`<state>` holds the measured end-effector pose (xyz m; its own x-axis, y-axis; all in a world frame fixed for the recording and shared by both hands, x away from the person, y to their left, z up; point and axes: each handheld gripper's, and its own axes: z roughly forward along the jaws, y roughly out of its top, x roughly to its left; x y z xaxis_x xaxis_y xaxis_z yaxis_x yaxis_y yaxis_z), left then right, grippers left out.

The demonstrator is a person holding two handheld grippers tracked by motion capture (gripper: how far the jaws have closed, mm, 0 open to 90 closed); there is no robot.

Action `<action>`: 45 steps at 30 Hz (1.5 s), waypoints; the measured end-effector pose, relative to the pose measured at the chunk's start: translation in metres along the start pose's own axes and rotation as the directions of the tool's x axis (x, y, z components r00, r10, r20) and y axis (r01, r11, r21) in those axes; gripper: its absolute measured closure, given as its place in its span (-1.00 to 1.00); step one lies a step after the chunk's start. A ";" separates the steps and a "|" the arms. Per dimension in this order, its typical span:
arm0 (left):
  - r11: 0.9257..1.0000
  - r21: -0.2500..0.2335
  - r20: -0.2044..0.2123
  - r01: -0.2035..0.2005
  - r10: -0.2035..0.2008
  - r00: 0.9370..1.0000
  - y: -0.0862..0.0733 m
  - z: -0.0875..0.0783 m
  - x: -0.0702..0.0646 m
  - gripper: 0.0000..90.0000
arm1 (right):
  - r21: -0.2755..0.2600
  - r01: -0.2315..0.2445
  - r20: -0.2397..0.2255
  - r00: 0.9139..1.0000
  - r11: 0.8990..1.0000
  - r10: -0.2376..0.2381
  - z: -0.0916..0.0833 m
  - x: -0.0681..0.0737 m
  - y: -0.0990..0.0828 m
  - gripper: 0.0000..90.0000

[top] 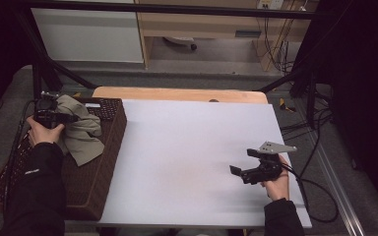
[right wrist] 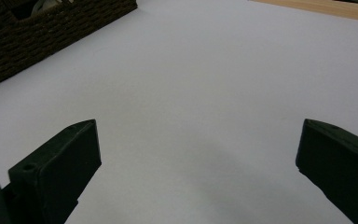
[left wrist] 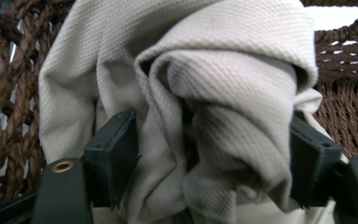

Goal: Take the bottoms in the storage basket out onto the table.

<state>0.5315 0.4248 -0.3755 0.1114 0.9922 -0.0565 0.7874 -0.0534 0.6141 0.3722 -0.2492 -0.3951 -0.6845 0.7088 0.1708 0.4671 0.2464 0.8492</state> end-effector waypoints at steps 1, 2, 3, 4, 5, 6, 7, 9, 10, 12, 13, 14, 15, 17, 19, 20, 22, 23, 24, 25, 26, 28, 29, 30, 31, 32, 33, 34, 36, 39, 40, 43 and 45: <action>1.000 -0.003 0.003 -0.004 0.004 1.000 0.000 0.000 0.000 -0.16 | -0.003 -0.002 0.001 1.000 1.000 0.002 -0.001 0.000 0.000 -0.99; 1.000 0.001 -0.004 -0.012 0.012 1.000 0.000 0.001 -0.001 -0.16 | -0.003 -0.002 0.001 1.000 1.000 0.002 -0.001 0.000 0.000 -0.99; 1.000 0.001 0.001 -0.013 0.013 1.000 0.000 0.001 -0.001 -0.05 | -0.005 -0.002 0.002 1.000 1.000 0.002 -0.001 0.000 0.000 -0.99; 1.000 0.006 -0.002 -0.013 0.013 1.000 0.000 0.001 -0.001 0.07 | -0.006 0.002 0.002 1.000 1.000 -0.002 -0.001 0.000 0.000 -0.99; 1.000 0.019 -0.009 -0.014 0.014 1.000 0.000 0.000 -0.002 0.16 | -0.008 -0.001 0.003 1.000 1.000 0.001 -0.002 0.000 0.000 -0.99; 1.000 0.024 -0.014 -0.021 0.021 1.000 0.001 0.000 -0.002 0.35 | -0.010 -0.004 0.003 1.000 1.000 0.004 -0.002 0.000 0.001 -0.99; 0.999 0.031 -0.029 -0.028 0.029 0.999 0.001 -0.001 -0.004 0.41 | -0.010 -0.004 0.002 1.000 1.000 0.004 -0.002 0.000 0.001 -0.99; 0.998 0.035 -0.048 -0.054 0.055 0.997 0.002 -0.003 -0.008 0.54 | -0.015 -0.003 0.003 1.000 1.000 0.003 -0.002 0.000 0.001 -0.99; 0.998 0.036 -0.052 -0.059 0.061 0.997 0.002 -0.003 -0.009 0.59 | -0.012 -0.002 0.004 1.000 1.000 0.002 -0.003 0.000 0.001 -0.99; 0.998 0.035 -0.040 -0.045 0.047 0.998 0.002 -0.004 -0.010 0.62 | -0.014 -0.003 0.005 1.000 1.000 0.003 -0.003 0.000 0.001 -0.99; 0.999 0.036 -0.041 -0.036 0.038 0.998 0.002 -0.005 -0.010 0.63 | -0.014 -0.002 0.004 1.000 1.000 0.003 -0.003 0.000 0.001 -0.99; 0.999 0.035 -0.040 -0.032 0.033 0.999 0.002 -0.006 -0.010 0.64 | -0.014 -0.001 0.005 1.000 1.000 0.001 -0.003 0.000 0.001 -0.99; 0.999 0.030 -0.037 -0.034 0.036 0.999 0.002 -0.009 -0.009 0.65 | -0.014 -0.001 0.006 1.000 1.000 0.001 -0.003 0.000 0.001 -0.99; 0.999 0.020 -0.050 -0.050 0.051 0.997 0.003 -0.014 -0.010 0.66 | -0.014 0.000 0.006 1.000 1.000 0.000 -0.003 0.000 0.001 -0.99; 0.999 0.003 -0.042 -0.053 0.053 0.998 0.004 -0.020 -0.011 0.67 | -0.016 -0.001 0.005 1.000 1.000 0.001 -0.003 0.000 0.000 -0.99; 0.998 -0.004 -0.037 -0.058 0.058 0.998 0.004 -0.023 -0.012 0.68 | -0.015 -0.002 0.004 1.000 1.000 0.002 -0.003 0.000 0.000 -0.99; 0.998 -0.014 -0.028 -0.059 0.059 0.998 0.005 -0.028 -0.014 0.68 | -0.012 0.000 0.004 1.000 1.000 0.000 -0.002 -0.001 0.000 -0.99; 0.998 -0.022 -0.024 -0.067 0.066 0.998 0.005 -0.031 -0.015 0.69 | -0.012 -0.003 0.003 1.000 1.000 0.003 -0.002 0.000 0.000 -0.99; 0.998 -0.025 -0.023 -0.064 0.064 0.998 0.005 -0.032 -0.016 0.69 | -0.014 -0.002 0.003 1.000 1.000 0.002 -0.002 0.000 0.000 -0.99; 0.997 -0.027 -0.016 -0.071 0.070 0.997 0.005 -0.035 -0.017 0.69 | -0.017 0.000 0.003 1.000 1.000 0.000 -0.002 -0.001 0.000 -0.99; 0.997 -0.031 -0.018 -0.077 0.076 0.997 0.005 -0.037 -0.018 0.69 | -0.019 -0.004 0.000 1.000 1.000 0.004 -0.003 -0.001 0.000 -0.99; 0.995 -0.036 -0.018 -0.088 0.087 0.996 0.005 -0.042 -0.019 0.69 | -0.019 -0.003 0.000 1.000 1.000 0.003 -0.003 -0.001 0.000 -0.99; 0.995 -0.042 -0.020 -0.093 0.092 0.996 0.005 -0.045 -0.019 0.69 | -0.018 -0.002 0.000 1.000 1.000 0.002 -0.003 -0.001 0.000 -0.99; 0.994 -0.052 -0.018 -0.095 0.094 0.995 0.005 -0.048 -0.020 0.69 | -0.019 -0.003 0.002 1.000 1.000 0.003 -0.003 -0.001 0.000 -0.99; 0.993 -0.063 -0.013 -0.097 0.096 0.995 0.005 -0.052 -0.020 0.69 | -0.020 -0.006 0.001 1.000 1.000 0.006 -0.004 -0.001 0.000 -0.99; 0.993 -0.069 -0.010 -0.099 0.098 0.995 0.005 -0.054 -0.020 0.69 | -0.020 -0.006 0.001 1.000 1.000 0.006 -0.004 -0.001 0.000 -0.99; 0.991 -0.079 -0.011 -0.109 0.108 0.994 0.005 -0.058 -0.021 0.69 | -0.020 -0.006 0.002 1.000 1.000 0.006 -0.004 -0.002 0.000 -0.99; 0.990 -0.084 -0.010 -0.114 0.113 0.994 0.006 -0.061 -0.021 0.69 | -0.021 -0.005 0.002 1.000 1.000 0.006 -0.004 -0.002 0.000 -0.99; 0.987 -0.104 -0.001 -0.120 0.121 0.993 0.006 -0.067 -0.022 0.69 | -0.024 -0.007 0.001 1.000 1.000 0.008 -0.004 -0.002 0.000 -0.99; 0.984 -0.126 0.010 -0.125 0.127 0.992 0.008 -0.076 -0.024 0.69 | -0.027 -0.007 -0.001 1.000 1.000 0.007 -0.004 -0.002 0.000 -0.99; 0.983 -0.125 0.008 -0.132 0.134 0.991 0.009 -0.078 -0.024 0.69 | -0.027 -0.007 -0.001 1.000 1.000 0.007 -0.004 -0.002 0.000 -0.99; 0.985 -0.124 0.022 -0.119 0.123 0.992 0.010 -0.078 -0.023 0.69 | -0.026 -0.008 -0.002 1.000 1.000 0.008 -0.004 -0.002 0.000 -0.99; 0.989 -0.109 0.039 -0.102 0.106 0.994 0.009 -0.070 -0.023 0.68 | -0.025 -0.008 -0.003 1.000 1.000 0.008 -0.004 -0.002 0.000 -0.99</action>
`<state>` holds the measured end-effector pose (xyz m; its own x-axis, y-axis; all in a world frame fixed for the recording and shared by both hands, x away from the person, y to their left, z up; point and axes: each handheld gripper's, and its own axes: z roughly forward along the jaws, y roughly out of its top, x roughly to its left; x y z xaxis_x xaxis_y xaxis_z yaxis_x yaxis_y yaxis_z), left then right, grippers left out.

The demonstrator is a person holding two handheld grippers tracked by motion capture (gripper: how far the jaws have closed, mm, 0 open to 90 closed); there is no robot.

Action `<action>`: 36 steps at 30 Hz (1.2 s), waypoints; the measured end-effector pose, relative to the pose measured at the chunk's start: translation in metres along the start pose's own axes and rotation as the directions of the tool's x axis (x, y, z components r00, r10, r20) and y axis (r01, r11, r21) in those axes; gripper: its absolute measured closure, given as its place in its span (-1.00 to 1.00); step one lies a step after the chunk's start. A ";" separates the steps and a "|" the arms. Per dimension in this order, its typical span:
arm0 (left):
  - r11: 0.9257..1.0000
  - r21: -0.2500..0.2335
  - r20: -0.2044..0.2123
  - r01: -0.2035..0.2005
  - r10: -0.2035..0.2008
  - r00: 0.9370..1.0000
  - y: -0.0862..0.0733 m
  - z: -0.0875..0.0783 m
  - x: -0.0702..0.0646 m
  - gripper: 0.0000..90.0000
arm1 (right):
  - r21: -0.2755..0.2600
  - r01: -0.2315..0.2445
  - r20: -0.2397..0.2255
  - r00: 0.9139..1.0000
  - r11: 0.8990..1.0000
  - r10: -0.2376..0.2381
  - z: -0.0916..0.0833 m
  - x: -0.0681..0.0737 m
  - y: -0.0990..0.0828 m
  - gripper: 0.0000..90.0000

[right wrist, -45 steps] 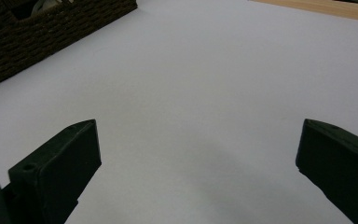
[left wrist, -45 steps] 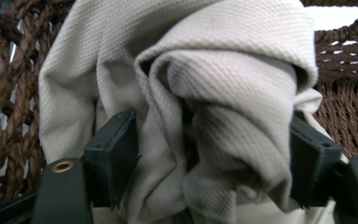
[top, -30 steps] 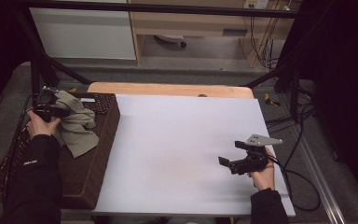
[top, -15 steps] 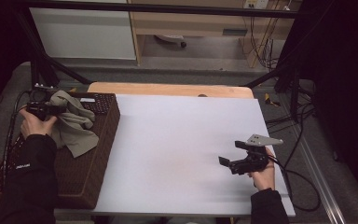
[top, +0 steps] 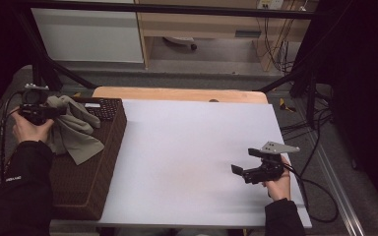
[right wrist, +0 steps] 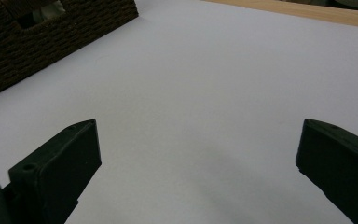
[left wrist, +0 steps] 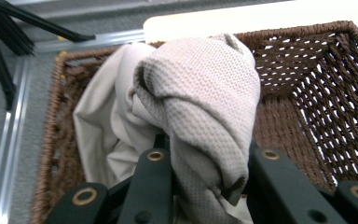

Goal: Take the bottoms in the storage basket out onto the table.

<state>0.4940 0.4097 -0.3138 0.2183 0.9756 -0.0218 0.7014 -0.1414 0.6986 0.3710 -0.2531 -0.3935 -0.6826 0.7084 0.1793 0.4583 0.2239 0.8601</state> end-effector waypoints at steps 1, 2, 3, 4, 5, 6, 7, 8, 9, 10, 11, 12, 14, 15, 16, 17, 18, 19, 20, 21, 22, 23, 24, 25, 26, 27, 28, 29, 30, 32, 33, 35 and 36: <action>1.000 0.006 0.005 0.004 -0.004 1.000 -0.001 0.003 0.001 0.68 | 0.002 -0.002 0.000 1.000 1.000 0.002 0.000 0.000 0.000 -0.99; 1.000 0.013 0.011 0.011 -0.011 1.000 -0.002 0.009 0.001 0.67 | 0.004 -0.004 -0.001 1.000 1.000 0.004 0.000 0.001 0.000 -0.99; 1.000 0.019 0.014 0.023 -0.024 1.000 -0.003 0.014 0.002 0.64 | 0.003 -0.002 -0.001 1.000 1.000 0.002 0.001 0.001 0.000 -0.99; 0.999 0.024 0.021 0.040 -0.040 0.999 -0.004 0.019 0.004 0.64 | 0.003 -0.002 -0.001 1.000 1.000 0.002 0.001 0.001 0.000 -0.99; 0.998 0.028 0.025 0.055 -0.056 0.998 -0.006 0.024 0.006 0.62 | 0.004 -0.002 -0.001 1.000 1.000 0.002 0.001 0.001 0.000 -0.99; 0.997 0.031 0.025 0.068 -0.069 0.997 -0.007 0.028 0.007 0.59 | 0.004 -0.001 0.000 1.000 1.000 0.001 0.001 0.000 0.000 -0.99; 0.997 0.034 0.028 0.076 -0.077 0.997 -0.007 0.031 0.008 0.51 | 0.007 0.000 0.001 1.000 1.000 0.000 0.001 0.000 0.000 -0.99; 0.995 0.034 0.034 0.094 -0.095 0.995 -0.008 0.035 0.010 0.41 | 0.008 -0.001 0.001 1.000 1.000 0.001 0.000 0.000 0.000 -0.99; 0.994 0.037 0.036 0.099 -0.101 0.994 -0.008 0.036 0.010 0.25 | 0.005 0.000 0.002 1.000 1.000 0.000 0.000 0.000 0.000 -0.99; 0.994 0.033 0.033 0.102 -0.104 0.994 -0.007 0.038 0.010 0.14 | 0.005 -0.001 0.002 1.000 1.000 0.001 0.000 0.000 0.000 -0.99; 0.995 0.030 0.028 0.097 -0.098 0.995 -0.007 0.039 0.009 0.02 | 0.002 -0.003 0.001 1.000 1.000 0.003 0.000 0.000 0.000 -0.99; 0.995 0.029 0.017 0.094 -0.095 0.995 -0.006 0.041 0.008 0.02 | 0.002 -0.003 0.001 1.000 1.000 0.003 0.000 0.000 0.000 -0.99; 0.994 0.028 0.009 0.103 -0.103 0.995 -0.003 0.045 0.007 -0.17 | 0.000 -0.001 0.001 1.000 1.000 0.001 0.000 0.000 0.000 -0.99; 0.994 0.021 0.005 0.109 -0.109 0.994 -0.003 0.047 0.007 -0.24 | 0.000 -0.001 0.001 1.000 1.000 0.001 0.000 0.000 0.000 -0.99; 0.993 0.015 -0.001 0.115 -0.115 0.993 -0.002 0.050 0.006 -0.30 | -0.001 -0.001 0.001 1.000 1.000 0.001 0.000 0.000 0.000 -0.99; 0.994 0.013 -0.006 0.113 -0.113 0.994 -0.001 0.053 0.005 -0.35 | -0.001 0.000 0.001 1.000 1.000 0.000 0.000 0.000 0.000 -0.99; 0.994 0.014 -0.018 0.110 -0.110 0.994 0.000 0.057 0.004 -0.37 | 0.000 0.001 0.000 1.000 1.000 -0.001 -0.001 0.000 0.000 -0.99; 0.994 0.012 -0.025 0.111 -0.110 0.994 0.000 0.060 0.005 -0.38 | 0.000 0.002 0.001 1.000 1.000 -0.002 0.000 0.000 0.000 -0.99; 0.993 0.012 -0.030 0.114 -0.114 0.993 0.000 0.063 0.005 -0.33 | 0.001 0.001 0.002 1.000 1.000 -0.001 0.000 0.000 0.000 -0.99; 0.993 0.016 -0.034 0.117 -0.117 0.993 0.000 0.065 0.006 -0.33 | 0.001 0.001 0.002 1.000 1.000 -0.001 0.000 0.000 0.000 -0.99; 0.993 0.020 -0.039 0.119 -0.118 0.992 -0.001 0.068 0.007 -0.31 | 0.002 -0.001 0.001 1.000 1.000 0.001 0.000 0.000 0.000 -0.99; 0.991 0.027 -0.043 0.128 -0.126 0.991 -0.001 0.070 0.009 -0.23 | 0.003 0.000 0.001 1.000 1.000 0.000 0.000 0.000 0.000 -0.99; 0.991 0.026 -0.042 0.134 -0.133 0.990 -0.002 0.071 0.010 -0.10 | 0.005 0.000 0.001 1.000 1.000 0.000 0.000 0.000 0.000 -0.99; 0.990 0.026 -0.042 0.137 -0.136 0.990 -0.002 0.071 0.010 0.00 | 0.007 0.001 0.002 1.000 1.000 -0.001 0.000 0.000 0.000 -0.99; 0.990 0.028 -0.043 0.142 -0.140 0.989 -0.001 0.071 0.011 0.08 | 0.007 0.001 0.003 1.000 1.000 -0.001 0.000 0.000 0.000 -0.99; 0.990 0.031 -0.047 0.136 -0.135 0.990 -0.001 0.071 0.011 0.20 | 0.006 0.000 0.004 1.000 1.000 0.000 0.000 0.000 0.000 -0.99; 0.990 0.030 -0.046 0.140 -0.139 0.989 -0.001 0.071 0.010 0.29 | 0.005 -0.001 0.004 1.000 1.000 0.001 0.000 0.000 0.000 -0.99; 0.988 0.032 -0.035 0.149 -0.148 0.988 -0.001 0.071 0.010 0.39 | 0.004 -0.001 0.004 1.000 1.000 0.001 -0.001 0.000 0.000 -0.99; 0.990 0.033 -0.042 0.139 -0.138 0.990 -0.001 0.071 0.008 0.52 | 0.004 -0.001 0.003 1.000 1.000 0.001 -0.001 0.000 0.000 -0.99; 0.992 0.045 -0.044 0.116 -0.114 0.993 -0.001 0.069 0.005 0.65 | 0.002 0.004 0.005 1.000 1.000 -0.004 -0.001 0.000 0.000 -0.99; 0.994 0.046 -0.048 0.103 -0.101 0.994 0.000 0.068 0.003 0.68 | 0.004 0.002 0.006 1.000 1.000 -0.002 -0.001 0.000 0.000 -0.99; 0.996 0.045 -0.045 0.082 -0.080 0.996 0.001 0.064 0.000 0.71 | 0.004 0.002 0.006 1.000 1.000 -0.002 0.000 0.000 0.000 -0.99; 0.996 0.043 -0.042 0.072 -0.070 0.997 0.001 0.061 -0.001 0.72 | 0.004 0.001 0.005 1.000 1.000 -0.001 0.000 0.000 -0.001 -0.99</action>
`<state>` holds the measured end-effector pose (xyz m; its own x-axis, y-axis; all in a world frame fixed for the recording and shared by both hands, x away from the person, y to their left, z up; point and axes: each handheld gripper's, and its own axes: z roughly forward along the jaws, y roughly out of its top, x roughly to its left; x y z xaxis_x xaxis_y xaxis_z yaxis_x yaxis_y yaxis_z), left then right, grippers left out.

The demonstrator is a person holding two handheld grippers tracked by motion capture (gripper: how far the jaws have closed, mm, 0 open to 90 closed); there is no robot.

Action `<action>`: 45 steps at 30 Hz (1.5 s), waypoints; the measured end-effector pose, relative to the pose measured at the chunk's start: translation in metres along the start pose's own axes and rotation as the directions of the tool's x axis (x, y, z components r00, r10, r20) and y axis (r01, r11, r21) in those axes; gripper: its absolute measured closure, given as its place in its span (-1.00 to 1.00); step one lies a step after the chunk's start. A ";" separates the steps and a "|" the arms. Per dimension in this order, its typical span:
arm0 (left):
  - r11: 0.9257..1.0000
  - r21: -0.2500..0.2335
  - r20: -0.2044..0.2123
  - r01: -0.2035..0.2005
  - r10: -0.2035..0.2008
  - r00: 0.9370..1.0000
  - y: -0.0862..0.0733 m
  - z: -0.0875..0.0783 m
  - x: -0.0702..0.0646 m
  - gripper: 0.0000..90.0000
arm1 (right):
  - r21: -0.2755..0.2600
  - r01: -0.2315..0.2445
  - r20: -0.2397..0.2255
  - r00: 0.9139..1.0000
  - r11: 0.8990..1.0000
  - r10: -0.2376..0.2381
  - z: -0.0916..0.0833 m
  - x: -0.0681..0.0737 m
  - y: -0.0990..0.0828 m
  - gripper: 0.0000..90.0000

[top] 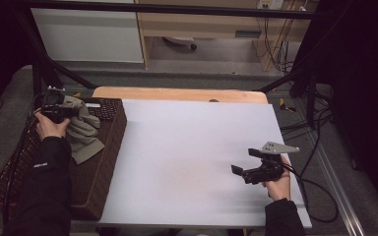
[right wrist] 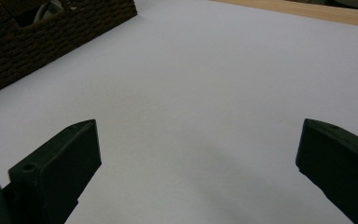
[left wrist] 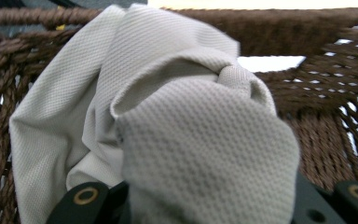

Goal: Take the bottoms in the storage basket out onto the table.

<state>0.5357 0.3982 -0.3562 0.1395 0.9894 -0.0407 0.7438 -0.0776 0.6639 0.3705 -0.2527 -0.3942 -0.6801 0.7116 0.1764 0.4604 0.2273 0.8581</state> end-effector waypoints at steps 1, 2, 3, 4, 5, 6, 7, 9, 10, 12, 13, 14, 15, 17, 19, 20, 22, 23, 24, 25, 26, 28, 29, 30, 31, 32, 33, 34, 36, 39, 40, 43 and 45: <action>1.000 -0.012 0.006 -0.006 0.006 1.000 0.000 -0.002 -0.001 0.73 | 0.001 0.000 -0.002 1.000 1.000 0.000 0.000 0.000 0.000 -0.99; 1.000 -0.019 0.008 -0.014 0.014 1.000 0.000 -0.006 -0.002 0.73 | 0.001 0.001 -0.001 1.000 1.000 -0.001 0.001 0.000 0.000 -0.99; 1.000 -0.027 0.016 -0.014 0.015 1.000 0.001 -0.010 -0.003 0.74 | 0.003 0.002 -0.002 1.000 1.000 -0.002 0.001 0.000 0.000 -0.99; 0.999 -0.031 0.021 -0.023 0.023 1.000 0.002 -0.013 -0.003 0.74 | 0.003 0.000 -0.003 1.000 1.000 0.000 0.001 0.000 0.000 -0.99; 0.999 -0.039 0.022 -0.029 0.030 0.999 0.003 -0.016 -0.004 0.74 | 0.002 0.001 -0.004 1.000 1.000 -0.001 0.001 0.000 0.000 -0.99; 0.998 -0.045 0.027 -0.033 0.035 0.999 0.003 -0.020 -0.005 0.74 | 0.002 0.002 -0.004 1.000 1.000 -0.002 0.001 0.000 0.000 -0.99; 0.998 -0.051 0.032 -0.039 0.041 0.999 0.004 -0.024 -0.005 0.74 | 0.001 0.000 -0.004 1.000 1.000 0.000 0.001 0.000 -0.001 -0.99; 0.997 -0.068 0.045 -0.045 0.048 0.998 0.007 -0.034 -0.005 0.74 | 0.001 -0.003 -0.006 1.000 1.000 0.003 0.001 -0.001 -0.001 -0.99; 0.996 -0.076 0.041 -0.044 0.048 0.998 0.008 -0.038 -0.006 0.75 | 0.001 -0.003 -0.006 1.000 1.000 0.003 0.001 -0.001 -0.001 -0.99; 0.995 -0.084 0.047 -0.046 0.050 0.998 0.009 -0.045 -0.005 0.76 | 0.000 -0.002 -0.006 1.000 1.000 0.002 0.001 -0.001 -0.001 -0.99; 0.995 -0.088 0.042 -0.051 0.055 0.998 0.009 -0.048 -0.005 0.76 | -0.001 -0.003 -0.008 1.000 1.000 0.003 0.001 -0.001 -0.001 -0.99; 0.995 -0.086 0.043 -0.050 0.054 0.998 0.009 -0.049 -0.004 0.76 | -0.001 -0.003 -0.009 1.000 1.000 0.003 0.001 -0.001 -0.001 -0.99; 0.995 -0.085 0.041 -0.049 0.053 0.998 0.009 -0.049 -0.003 0.75 | 0.000 -0.002 -0.006 1.000 1.000 0.002 0.001 -0.001 -0.001 -0.99; 0.997 -0.071 0.036 -0.038 0.041 0.999 0.008 -0.045 -0.001 0.74 | 0.002 -0.002 -0.006 1.000 1.000 0.002 0.001 0.000 -0.001 -0.99; 0.998 -0.062 0.049 -0.017 0.020 0.999 0.005 -0.036 0.000 0.73 | 0.003 -0.002 -0.006 1.000 1.000 0.002 0.001 0.000 -0.001 -0.99; 0.998 -0.057 0.060 -0.007 0.010 0.998 0.003 -0.029 0.000 0.71 | 0.003 -0.001 -0.004 1.000 1.000 0.001 0.001 0.000 -0.001 -0.99; 0.999 -0.048 0.050 0.004 -0.001 0.999 0.001 -0.019 0.000 0.60 | 0.004 -0.002 -0.002 1.000 1.000 0.002 0.001 -0.001 -0.001 -0.99; 0.999 -0.047 0.050 0.013 -0.010 0.999 0.001 -0.015 0.000 0.43 | 0.004 -0.004 -0.003 1.000 1.000 0.004 0.001 -0.001 -0.001 -0.99; 0.999 -0.043 0.043 0.020 -0.018 0.999 0.000 -0.009 0.001 0.30 | 0.006 -0.003 -0.002 1.000 1.000 0.003 0.001 -0.001 -0.002 -0.99; 0.999 -0.046 0.039 0.021 -0.019 0.999 0.000 -0.006 0.002 0.16 | 0.010 0.000 0.000 1.000 1.000 0.000 0.001 -0.002 -0.002 -0.99; 0.998 -0.049 0.042 0.033 -0.031 0.999 0.000 -0.003 0.003 0.05 | 0.011 -0.002 0.001 1.000 1.000 0.002 0.002 -0.002 -0.002 -0.99; 0.996 -0.066 0.056 0.052 -0.048 0.997 0.001 0.001 0.005 -0.09 | 0.014 -0.004 0.001 1.000 1.000 0.004 0.002 -0.002 -0.002 -0.99; 0.996 -0.064 0.059 0.058 -0.054 0.997 0.002 0.002 0.006 -0.13 | 0.016 -0.002 0.001 1.000 1.000 0.002 0.003 -0.002 -0.003 -0.99; 0.996 -0.062 0.053 0.062 -0.059 0.997 0.003 0.004 0.005 -0.13 | 0.016 -0.002 -0.001 1.000 1.000 0.002 0.003 -0.002 -0.003 -0.99; 0.997 -0.056 0.044 0.060 -0.057 0.997 0.005 0.005 0.005 -0.15 | 0.017 -0.003 0.001 1.000 1.000 0.003 0.003 -0.002 -0.003 -0.99; 0.998 -0.050 0.029 0.046 -0.044 0.999 0.006 0.007 0.004 -0.16 | 0.019 -0.002 0.001 1.000 1.000 0.002 0.003 -0.002 -0.003 -0.99; 0.998 -0.046 0.017 0.044 -0.043 0.999 0.007 0.009 0.003 -0.15 | 0.022 0.000 0.002 1.000 1.000 0.000 0.003 -0.002 -0.003 -0.99; 0.998 -0.041 0.009 0.043 -0.043 0.999 0.008 0.011 0.002 -0.11 | 0.021 -0.001 0.002 1.000 1.000 0.001 0.003 -0.002 -0.003 -0.99; 0.998 -0.029 -0.008 0.050 -0.050 0.999 0.007 0.013 0.002 0.10 | 0.018 -0.001 0.001 1.000 1.000 0.001 0.003 -0.002 -0.003 -0.99; 0.999 -0.009 -0.008 0.052 -0.052 0.999 0.006 0.013 0.003 0.61 | 0.016 -0.001 0.002 1.000 1.000 0.001 0.002 -0.002 -0.003 -0.99; 0.999 -0.005 -0.016 0.036 -0.037 0.999 0.006 0.011 0.001 0.65 | 0.016 -0.002 0.002 1.000 1.000 0.002 0.002 -0.002 -0.003 -0.99; 1.000 -0.019 -0.031 0.012 -0.013 0.999 0.005 0.006 -0.004 0.71 | 0.012 -0.003 0.001 1.000 1.000 0.003 0.002 -0.001 -0.002 -0.99; 0.999 -0.030 -0.018 0.010 -0.010 1.000 0.005 0.000 -0.005 0.73 | 0.014 -0.002 0.001 1.000 1.000 0.002 0.002 -0.001 -0.002 -0.99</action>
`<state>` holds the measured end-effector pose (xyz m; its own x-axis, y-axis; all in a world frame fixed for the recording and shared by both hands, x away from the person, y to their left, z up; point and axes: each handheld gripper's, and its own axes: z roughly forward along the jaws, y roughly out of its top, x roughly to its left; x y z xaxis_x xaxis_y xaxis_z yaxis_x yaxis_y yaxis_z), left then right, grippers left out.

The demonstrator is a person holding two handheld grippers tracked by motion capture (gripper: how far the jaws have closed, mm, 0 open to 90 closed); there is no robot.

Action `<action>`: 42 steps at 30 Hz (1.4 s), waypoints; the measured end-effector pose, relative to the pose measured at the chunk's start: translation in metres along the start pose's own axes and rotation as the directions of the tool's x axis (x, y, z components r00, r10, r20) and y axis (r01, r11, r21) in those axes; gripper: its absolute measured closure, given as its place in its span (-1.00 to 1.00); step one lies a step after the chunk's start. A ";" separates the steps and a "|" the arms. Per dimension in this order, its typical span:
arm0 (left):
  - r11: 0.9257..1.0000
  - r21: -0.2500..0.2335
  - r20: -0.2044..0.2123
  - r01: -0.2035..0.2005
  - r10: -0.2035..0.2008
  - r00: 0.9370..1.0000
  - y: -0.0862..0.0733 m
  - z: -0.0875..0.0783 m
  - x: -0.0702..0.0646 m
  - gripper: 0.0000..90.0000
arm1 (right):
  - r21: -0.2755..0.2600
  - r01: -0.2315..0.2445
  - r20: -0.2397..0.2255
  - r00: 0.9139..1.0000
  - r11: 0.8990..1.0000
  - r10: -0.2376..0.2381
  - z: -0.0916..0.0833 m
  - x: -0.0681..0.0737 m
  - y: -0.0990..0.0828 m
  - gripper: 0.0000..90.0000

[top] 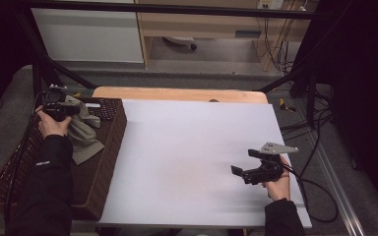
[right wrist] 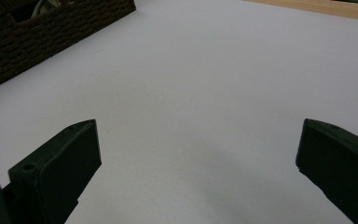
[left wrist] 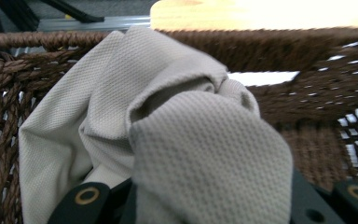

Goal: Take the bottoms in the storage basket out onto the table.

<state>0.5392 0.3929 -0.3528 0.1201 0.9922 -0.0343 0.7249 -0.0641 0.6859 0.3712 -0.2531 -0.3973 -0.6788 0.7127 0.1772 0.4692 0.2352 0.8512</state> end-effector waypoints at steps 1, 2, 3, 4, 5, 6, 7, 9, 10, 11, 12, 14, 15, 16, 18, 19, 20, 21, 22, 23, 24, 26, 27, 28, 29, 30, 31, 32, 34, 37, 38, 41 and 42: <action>1.000 -0.007 0.007 -0.004 0.005 1.000 0.000 -0.003 -0.001 0.74 | -0.001 0.002 0.002 1.000 1.000 -0.002 0.000 0.000 0.000 -0.99; 1.000 -0.008 0.010 -0.013 0.013 1.000 0.000 -0.006 -0.001 0.74 | -0.002 0.001 0.001 1.000 1.000 -0.001 0.000 0.000 0.000 -0.99; 1.000 -0.014 0.020 -0.021 0.021 1.000 0.000 -0.010 -0.001 0.75 | -0.003 0.003 0.001 1.000 1.000 -0.003 0.000 0.000 0.000 -0.99; 1.000 -0.017 0.023 -0.023 0.024 0.999 0.001 -0.013 -0.001 0.75 | -0.005 0.003 0.000 1.000 1.000 -0.003 0.000 0.000 0.000 -0.99; 0.999 -0.027 0.026 -0.031 0.032 0.999 0.001 -0.018 -0.001 0.75 | -0.006 0.001 0.000 1.000 1.000 -0.001 0.000 0.000 0.000 -0.99; 0.999 -0.032 0.029 -0.031 0.032 0.999 0.002 -0.021 0.000 0.75 | -0.002 0.001 0.000 1.000 1.000 -0.001 0.000 0.000 0.000 -0.99; 0.999 -0.042 0.040 -0.028 0.030 0.999 0.003 -0.026 0.001 0.75 | -0.003 0.000 0.000 1.000 1.000 0.000 0.000 0.000 0.000 -0.99; 0.998 -0.051 0.046 -0.038 0.041 0.998 0.004 -0.034 0.000 0.76 | -0.005 -0.001 -0.003 1.000 1.000 0.001 0.000 0.000 0.000 -0.99; 0.998 -0.056 0.050 -0.042 0.045 0.998 0.005 -0.037 0.000 0.76 | -0.005 -0.001 -0.005 1.000 1.000 0.001 0.001 0.000 0.000 -0.99; 0.997 -0.063 0.058 -0.042 0.046 0.997 0.006 -0.040 -0.001 0.76 | -0.006 0.000 -0.004 1.000 1.000 0.000 0.001 0.000 0.000 -0.99; 0.997 -0.069 0.065 -0.044 0.048 0.997 0.006 -0.044 -0.002 0.76 | -0.005 0.001 -0.003 1.000 1.000 -0.001 0.000 0.000 0.000 -0.99; 0.996 -0.076 0.078 -0.051 0.057 0.995 0.008 -0.051 -0.004 0.76 | -0.009 0.001 -0.003 1.000 1.000 -0.001 0.000 0.000 0.000 -0.99; 0.995 -0.079 0.088 -0.053 0.060 0.994 0.009 -0.055 -0.005 0.76 | -0.010 0.000 -0.003 1.000 1.000 0.000 -0.001 0.000 0.000 -0.99; 0.995 -0.081 0.090 -0.058 0.065 0.994 0.009 -0.057 -0.005 0.76 | -0.011 -0.003 -0.006 1.000 1.000 0.002 -0.001 0.000 0.000 -0.99; 0.994 -0.082 0.089 -0.073 0.080 0.993 0.009 -0.062 -0.007 0.76 | -0.014 -0.002 -0.005 1.000 1.000 0.002 -0.001 0.000 0.000 -0.99; 0.993 -0.082 0.088 -0.084 0.091 0.992 0.010 -0.066 -0.008 0.76 | -0.013 -0.002 -0.005 1.000 1.000 0.002 -0.001 0.000 0.000 -0.99; 0.993 -0.084 0.093 -0.085 0.092 0.991 0.010 -0.069 -0.008 0.76 | -0.013 -0.002 -0.006 1.000 1.000 0.002 -0.001 0.000 0.000 -0.99; 0.992 -0.089 0.102 -0.087 0.096 0.990 0.010 -0.072 -0.008 0.76 | -0.012 -0.002 -0.006 1.000 1.000 0.002 -0.001 0.000 0.000 -0.99; 0.992 -0.090 0.106 -0.090 0.099 0.989 0.010 -0.075 -0.008 0.76 | -0.010 -0.001 -0.005 1.000 1.000 0.001 -0.001 0.000 0.000 -0.99; 0.992 -0.091 0.112 -0.093 0.103 0.988 0.011 -0.078 -0.007 0.76 | -0.012 -0.002 -0.004 1.000 1.000 0.002 -0.001 0.000 0.000 -0.99; 0.991 -0.095 0.121 -0.093 0.104 0.987 0.012 -0.082 -0.008 0.76 | -0.010 -0.001 -0.004 1.000 1.000 0.001 0.000 0.000 0.000 -0.99; 0.990 -0.102 0.129 -0.098 0.110 0.985 0.013 -0.087 -0.008 0.76 | -0.011 -0.002 -0.005 1.000 1.000 0.002 0.000 -0.001 0.000 -0.99; 0.989 -0.110 0.138 -0.098 0.112 0.984 0.014 -0.091 -0.009 0.76 | -0.011 -0.006 -0.008 1.000 1.000 0.006 0.000 -0.001 -0.001 -0.99; 0.988 -0.113 0.141 -0.103 0.118 0.983 0.014 -0.093 -0.010 0.76 | -0.010 -0.009 -0.006 1.000 1.000 0.009 0.000 -0.002 -0.001 -0.99; 0.987 -0.114 0.144 -0.112 0.128 0.981 0.015 -0.097 -0.011 0.76 | -0.009 -0.008 -0.004 1.000 1.000 0.008 0.000 -0.002 -0.001 -0.99; 0.986 -0.115 0.146 -0.117 0.133 0.980 0.015 -0.099 -0.012 0.76 | -0.008 -0.009 -0.005 1.000 1.000 0.009 0.000 -0.002 -0.002 -0.99; 0.986 -0.114 0.147 -0.125 0.141 0.979 0.016 -0.101 -0.014 0.76 | -0.008 -0.009 -0.005 1.000 1.000 0.009 0.000 -0.002 -0.002 -0.99; 0.985 -0.117 0.146 -0.127 0.143 0.979 0.016 -0.103 -0.015 0.76 | -0.009 -0.009 -0.006 1.000 1.000 0.009 0.000 -0.002 -0.002 -0.99; 0.984 -0.121 0.149 -0.132 0.149 0.978 0.017 -0.108 -0.016 0.76 | -0.012 -0.010 -0.009 1.000 1.000 0.010 0.000 -0.002 -0.001 -0.99; 0.981 -0.132 0.145 -0.140 0.159 0.977 0.018 -0.116 -0.016 0.76 | -0.014 -0.011 -0.009 1.000 1.000 0.011 -0.001 -0.002 -0.001 -0.99; 0.980 -0.135 0.142 -0.143 0.162 0.977 0.018 -0.118 -0.016 0.76 | -0.015 -0.012 -0.009 1.000 1.000 0.012 -0.001 -0.002 -0.001 -0.99; 0.977 -0.147 0.137 -0.154 0.174 0.975 0.020 -0.127 -0.015 0.77 | -0.017 -0.011 -0.009 1.000 1.000 0.011 -0.001 -0.002 -0.001 -0.99; 0.976 -0.151 0.140 -0.154 0.175 0.974 0.020 -0.129 -0.015 0.77 | -0.016 -0.011 -0.010 1.000 1.000 0.011 -0.001 -0.002 -0.001 -0.99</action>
<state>0.4645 0.3908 -0.2443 0.3392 0.9406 -0.0151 0.5870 -0.1991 0.7848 0.3712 -0.2554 -0.3980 -0.6789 0.7089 0.1914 0.4678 0.2167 0.8569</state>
